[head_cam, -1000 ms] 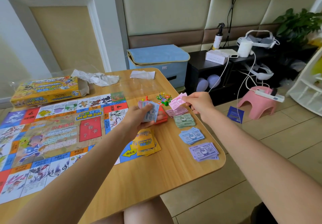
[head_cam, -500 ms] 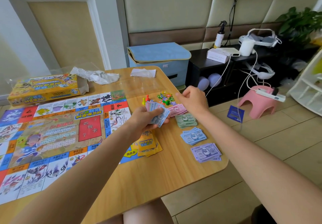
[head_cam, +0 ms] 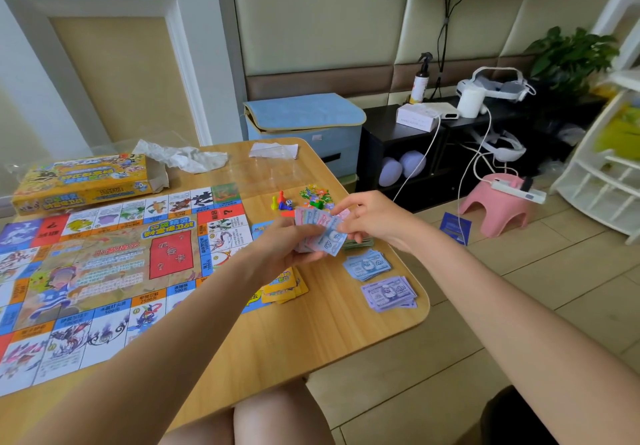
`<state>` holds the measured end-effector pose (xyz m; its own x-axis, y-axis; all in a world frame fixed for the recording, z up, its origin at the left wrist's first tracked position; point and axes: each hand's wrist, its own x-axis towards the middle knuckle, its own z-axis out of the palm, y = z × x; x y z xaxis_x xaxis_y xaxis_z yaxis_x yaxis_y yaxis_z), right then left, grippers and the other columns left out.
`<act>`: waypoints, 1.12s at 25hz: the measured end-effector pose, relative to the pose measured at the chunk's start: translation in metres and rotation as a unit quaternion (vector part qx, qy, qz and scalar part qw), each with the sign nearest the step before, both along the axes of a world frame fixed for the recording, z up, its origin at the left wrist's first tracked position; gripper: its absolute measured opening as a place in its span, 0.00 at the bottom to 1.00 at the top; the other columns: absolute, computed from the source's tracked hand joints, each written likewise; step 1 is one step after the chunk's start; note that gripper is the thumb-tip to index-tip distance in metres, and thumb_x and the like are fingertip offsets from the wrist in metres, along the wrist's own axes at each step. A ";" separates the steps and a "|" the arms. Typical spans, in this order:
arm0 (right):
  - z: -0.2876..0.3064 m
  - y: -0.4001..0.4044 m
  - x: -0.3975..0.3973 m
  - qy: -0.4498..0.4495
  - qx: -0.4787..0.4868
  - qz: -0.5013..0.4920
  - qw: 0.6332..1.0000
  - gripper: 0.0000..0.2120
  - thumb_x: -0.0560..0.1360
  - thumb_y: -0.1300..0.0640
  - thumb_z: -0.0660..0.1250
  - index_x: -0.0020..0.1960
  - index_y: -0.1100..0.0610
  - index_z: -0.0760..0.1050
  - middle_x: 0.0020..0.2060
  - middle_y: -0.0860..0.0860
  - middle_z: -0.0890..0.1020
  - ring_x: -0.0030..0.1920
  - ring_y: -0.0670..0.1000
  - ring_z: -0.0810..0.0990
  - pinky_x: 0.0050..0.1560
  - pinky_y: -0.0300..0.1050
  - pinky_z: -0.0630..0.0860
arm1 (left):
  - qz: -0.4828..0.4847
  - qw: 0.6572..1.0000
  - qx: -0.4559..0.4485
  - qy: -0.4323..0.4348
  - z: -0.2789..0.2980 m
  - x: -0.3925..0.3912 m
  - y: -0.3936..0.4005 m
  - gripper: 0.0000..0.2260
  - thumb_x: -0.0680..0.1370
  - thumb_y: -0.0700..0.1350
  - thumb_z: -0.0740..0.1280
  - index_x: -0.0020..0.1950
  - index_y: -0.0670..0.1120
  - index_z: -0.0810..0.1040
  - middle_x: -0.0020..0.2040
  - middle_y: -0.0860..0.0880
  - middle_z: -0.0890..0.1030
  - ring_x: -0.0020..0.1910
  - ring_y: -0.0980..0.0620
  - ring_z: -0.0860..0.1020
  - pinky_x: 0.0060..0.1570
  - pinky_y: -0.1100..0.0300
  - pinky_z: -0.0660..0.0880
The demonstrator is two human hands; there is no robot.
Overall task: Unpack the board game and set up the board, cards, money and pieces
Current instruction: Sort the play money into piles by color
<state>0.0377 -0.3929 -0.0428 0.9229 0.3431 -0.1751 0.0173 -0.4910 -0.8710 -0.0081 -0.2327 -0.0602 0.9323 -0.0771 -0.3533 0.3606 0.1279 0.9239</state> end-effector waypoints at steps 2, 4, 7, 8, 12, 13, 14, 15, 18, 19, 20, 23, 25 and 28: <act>-0.001 -0.012 -0.008 0.006 0.010 -0.023 1.000 0.13 0.73 0.72 0.65 0.55 0.63 0.76 0.33 0.58 0.77 0.26 0.47 0.73 0.26 0.33 0.72 | 0.008 1.000 0.010 0.003 0.001 -0.002 -0.002 0.09 0.76 0.36 0.66 0.56 0.39 0.74 0.41 0.43 0.81 0.29 0.54 0.82 0.26 0.66 0.77; -0.007 -0.026 -0.016 0.000 -0.004 -0.058 0.998 0.11 0.73 0.72 0.64 0.54 0.65 0.76 0.31 0.57 0.77 0.23 0.43 0.75 0.26 0.32 0.72 | 0.002 1.000 0.017 0.003 0.000 -0.004 -0.002 0.10 0.77 0.35 0.65 0.57 0.38 0.74 0.40 0.43 0.83 0.31 0.54 0.83 0.27 0.65 0.77; -0.023 -0.038 -0.028 -0.011 -0.077 -0.091 0.993 0.08 0.72 0.70 0.66 0.50 0.62 0.77 0.31 0.55 0.77 0.24 0.43 0.74 0.26 0.33 0.70 | -0.021 1.000 0.019 0.008 -0.003 -0.010 -0.004 0.08 0.78 0.36 0.64 0.56 0.38 0.74 0.37 0.45 0.84 0.34 0.53 0.83 0.28 0.65 0.77; -0.027 -0.040 -0.029 -0.022 -0.111 -0.092 0.989 0.08 0.72 0.68 0.67 0.49 0.60 0.77 0.32 0.53 0.76 0.25 0.43 0.74 0.26 0.33 0.69 | -0.028 0.999 0.022 0.009 -0.004 -0.011 -0.006 0.08 0.78 0.36 0.64 0.56 0.38 0.74 0.38 0.45 0.84 0.35 0.53 0.83 0.28 0.65 0.77; -0.033 -0.042 -0.030 -0.104 -0.240 -0.087 0.961 0.10 0.69 0.60 0.72 0.50 0.56 0.78 0.41 0.48 0.72 0.40 0.47 0.72 0.35 0.37 0.67 | -0.025 0.998 0.049 0.010 -0.006 -0.013 -0.013 0.11 0.75 0.37 0.68 0.56 0.37 0.75 0.44 0.42 0.82 0.35 0.52 0.83 0.30 0.64 0.78; -0.031 -0.042 -0.030 -0.129 -0.233 -0.096 0.959 0.10 0.70 0.58 0.73 0.50 0.56 0.77 0.44 0.48 0.72 0.43 0.47 0.72 0.38 0.39 0.68 | -0.025 0.998 0.061 0.007 -0.005 -0.014 -0.014 0.10 0.75 0.37 0.69 0.55 0.38 0.76 0.43 0.43 0.81 0.35 0.53 0.82 0.29 0.65 0.78; -0.027 -0.041 -0.029 -0.146 -0.196 -0.106 0.964 0.09 0.71 0.56 0.72 0.50 0.56 0.78 0.45 0.49 0.74 0.44 0.47 0.73 0.40 0.40 0.68 | -0.029 0.997 0.073 0.003 -0.005 -0.014 -0.015 0.09 0.74 0.37 0.69 0.54 0.39 0.76 0.42 0.45 0.81 0.35 0.53 0.81 0.29 0.66 0.77; -0.023 -0.039 -0.029 -0.141 -0.132 -0.107 0.975 0.09 0.72 0.54 0.71 0.50 0.57 0.78 0.45 0.50 0.77 0.43 0.47 0.75 0.40 0.39 0.70 | -0.035 0.996 0.084 0.001 -0.004 -0.015 -0.016 0.08 0.74 0.38 0.70 0.52 0.40 0.77 0.42 0.46 0.81 0.36 0.53 0.81 0.28 0.67 0.77; -0.010 -0.030 -0.034 -0.049 -0.004 -0.042 0.998 0.11 0.71 0.55 0.72 0.49 0.61 0.79 0.34 0.52 0.80 0.30 0.44 0.75 0.30 0.36 0.70 | -0.052 0.994 0.094 -0.003 -0.002 -0.016 -0.020 0.02 0.74 0.39 0.69 0.46 0.43 0.78 0.40 0.48 0.81 0.36 0.55 0.80 0.28 0.68 0.76; -0.008 -0.029 -0.035 -0.041 -0.010 -0.024 0.999 0.10 0.71 0.58 0.73 0.49 0.62 0.78 0.31 0.52 0.79 0.27 0.43 0.73 0.29 0.35 0.70 | -0.054 0.995 0.088 -0.004 -0.001 -0.016 -0.021 0.02 0.75 0.40 0.69 0.46 0.43 0.78 0.40 0.48 0.81 0.37 0.55 0.80 0.29 0.68 0.76; -0.008 -0.029 -0.035 -0.036 -0.018 -0.014 0.999 0.09 0.70 0.61 0.73 0.49 0.63 0.78 0.29 0.51 0.79 0.26 0.44 0.73 0.28 0.35 0.70 | -0.052 0.996 0.079 -0.002 0.000 -0.016 -0.021 0.02 0.76 0.40 0.68 0.47 0.43 0.78 0.40 0.48 0.81 0.37 0.55 0.80 0.29 0.67 0.77; -0.009 -0.027 -0.024 -0.023 0.013 -0.035 0.999 0.08 0.71 0.65 0.71 0.49 0.62 0.78 0.29 0.52 0.78 0.28 0.46 0.73 0.28 0.35 0.70 | -0.013 0.998 0.054 -0.004 0.001 -0.014 -0.015 0.03 0.77 0.40 0.66 0.49 0.42 0.76 0.42 0.46 0.81 0.37 0.54 0.81 0.29 0.66 0.77; -0.011 -0.022 -0.007 -0.026 0.071 -0.106 0.992 0.08 0.71 0.67 0.70 0.50 0.64 0.77 0.29 0.54 0.77 0.26 0.46 0.71 0.26 0.34 0.68 | 0.010 0.999 0.037 -0.013 0.002 -0.011 -0.003 0.04 0.78 0.39 0.64 0.52 0.42 0.75 0.42 0.46 0.83 0.36 0.54 0.83 0.27 0.66 0.76; -0.018 -0.009 0.023 -0.026 0.101 -0.223 0.969 0.08 0.71 0.67 0.69 0.50 0.66 0.78 0.27 0.54 0.76 0.23 0.45 0.70 0.24 0.33 0.67 | 0.013 0.999 0.044 -0.014 0.003 -0.005 0.015 0.06 0.78 0.40 0.63 0.53 0.42 0.76 0.41 0.47 0.84 0.36 0.55 0.83 0.28 0.66 0.75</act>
